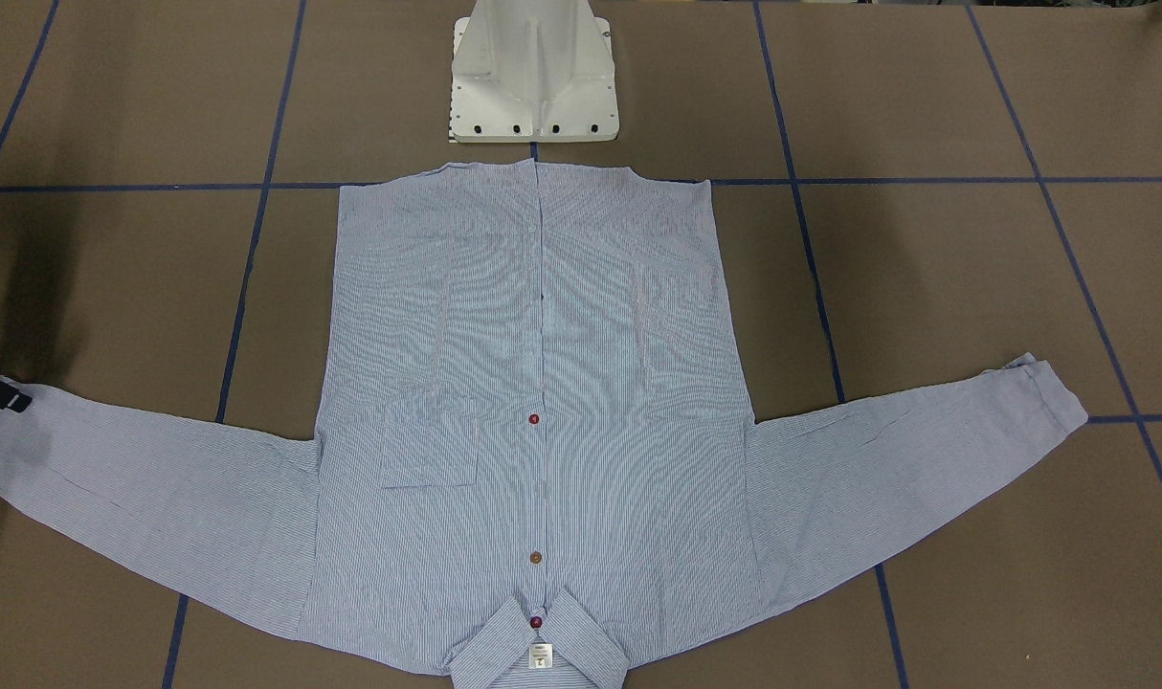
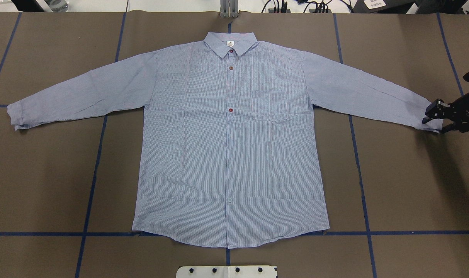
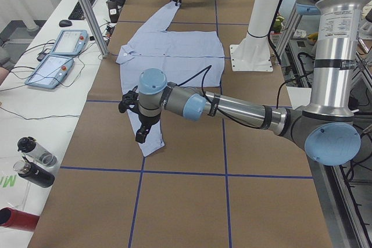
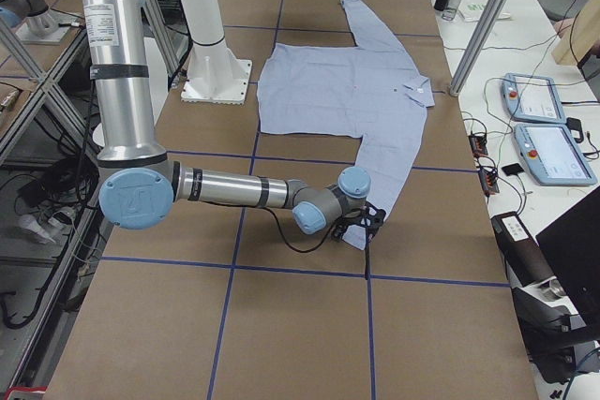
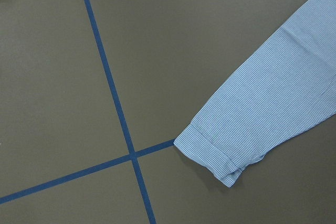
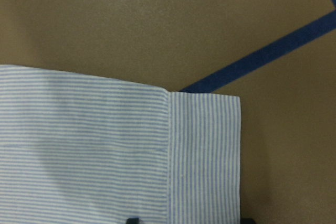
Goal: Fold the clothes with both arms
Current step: 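Lower the right gripper to the cuff of the nearby sleeve and grasp it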
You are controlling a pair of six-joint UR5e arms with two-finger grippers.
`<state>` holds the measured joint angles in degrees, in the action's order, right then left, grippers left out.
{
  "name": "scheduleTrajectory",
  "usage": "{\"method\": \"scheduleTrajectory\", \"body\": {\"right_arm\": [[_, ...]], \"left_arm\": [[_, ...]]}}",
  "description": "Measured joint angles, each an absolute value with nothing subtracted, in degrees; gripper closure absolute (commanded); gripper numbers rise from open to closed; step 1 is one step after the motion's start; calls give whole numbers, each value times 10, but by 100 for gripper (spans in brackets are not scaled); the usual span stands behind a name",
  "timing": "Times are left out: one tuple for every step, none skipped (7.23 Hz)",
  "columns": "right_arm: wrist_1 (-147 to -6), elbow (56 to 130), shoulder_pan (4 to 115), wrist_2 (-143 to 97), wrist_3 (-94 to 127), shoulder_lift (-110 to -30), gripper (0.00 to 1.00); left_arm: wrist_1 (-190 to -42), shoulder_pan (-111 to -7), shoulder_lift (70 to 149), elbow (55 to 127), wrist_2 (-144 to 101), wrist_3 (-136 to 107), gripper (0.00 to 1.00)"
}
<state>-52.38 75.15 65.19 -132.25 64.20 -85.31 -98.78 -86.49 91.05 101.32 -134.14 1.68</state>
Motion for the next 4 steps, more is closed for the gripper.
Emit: {"method": "scheduleTrajectory", "body": {"right_arm": [[-524,753,652,-1322,643,-853,100],[-524,755,651,-1322,643,-853,100],[-522,757,651,-1322,643,-854,100],[-518,762,651,-1323,643,-855,100]], "left_arm": [[-988,-865,911,1014,-1342,17,0],[-988,-865,911,1014,-1341,17,0],[-988,-865,911,1015,-1341,17,0],[-988,-865,911,1016,-1341,17,0]]}}
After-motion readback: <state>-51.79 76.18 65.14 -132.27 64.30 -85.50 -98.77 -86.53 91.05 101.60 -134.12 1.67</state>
